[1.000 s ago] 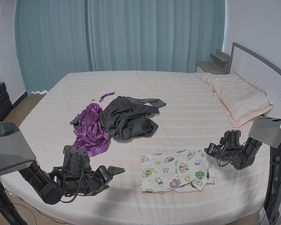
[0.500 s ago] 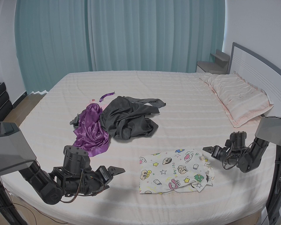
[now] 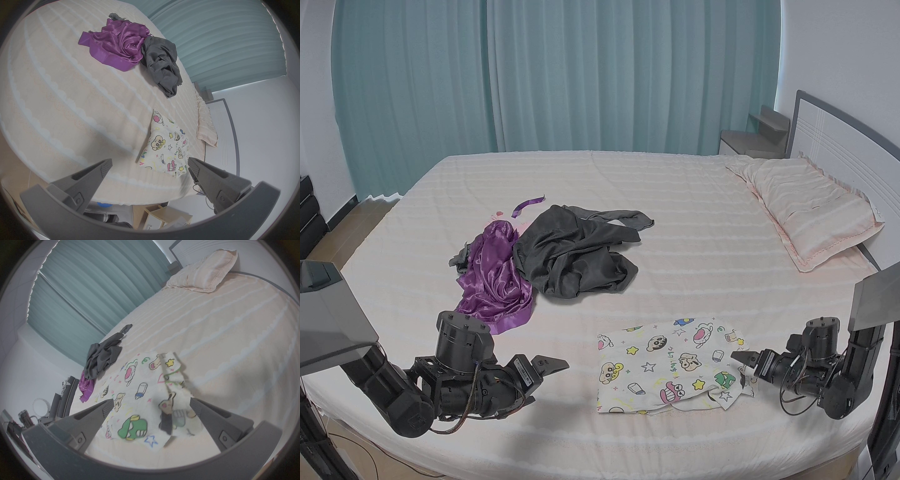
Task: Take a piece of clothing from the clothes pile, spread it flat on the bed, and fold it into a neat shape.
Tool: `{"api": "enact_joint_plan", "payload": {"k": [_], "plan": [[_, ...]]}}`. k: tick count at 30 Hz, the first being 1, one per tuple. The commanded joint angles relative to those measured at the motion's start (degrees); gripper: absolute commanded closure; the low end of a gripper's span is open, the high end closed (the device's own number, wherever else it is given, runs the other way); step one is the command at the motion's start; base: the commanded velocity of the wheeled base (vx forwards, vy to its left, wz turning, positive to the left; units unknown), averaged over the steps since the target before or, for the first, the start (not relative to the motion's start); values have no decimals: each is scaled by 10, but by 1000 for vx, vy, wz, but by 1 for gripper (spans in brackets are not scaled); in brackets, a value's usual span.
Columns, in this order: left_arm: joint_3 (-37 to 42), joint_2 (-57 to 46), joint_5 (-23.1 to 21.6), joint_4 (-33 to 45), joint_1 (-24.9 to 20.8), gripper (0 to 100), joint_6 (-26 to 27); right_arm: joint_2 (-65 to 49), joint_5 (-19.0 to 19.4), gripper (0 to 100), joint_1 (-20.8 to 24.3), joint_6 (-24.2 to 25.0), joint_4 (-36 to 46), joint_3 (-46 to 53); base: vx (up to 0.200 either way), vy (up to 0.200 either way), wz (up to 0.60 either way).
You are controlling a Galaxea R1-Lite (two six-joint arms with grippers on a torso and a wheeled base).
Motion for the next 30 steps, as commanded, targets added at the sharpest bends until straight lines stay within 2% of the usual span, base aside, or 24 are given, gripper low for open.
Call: {"api": "enact_joint_plan", "payload": {"k": [1,4,8,12,23,30], "plan": [[0,2,0,0,-1,0,-1,61,5,0,41,7,-90,87,0,0,0],[0,2,0,0,-2,0,-1,78,9,0,46,-1,-94,102,0,0,0],[0,2,0,0,-2,0,-1,78,39,0,57,-2,-93,113,0,0,0],[0,1,0,0,-2,0,-1,83,38,0,63,-11,-94,106,0,0,0],[1,1,0,0,-2,0,-2,115,37,0,66,-85,-94,72,0,0,0],[1,2,0,0,-2,0,-1,100,35,0,67,-88,-94,53,0,0,0]]}}
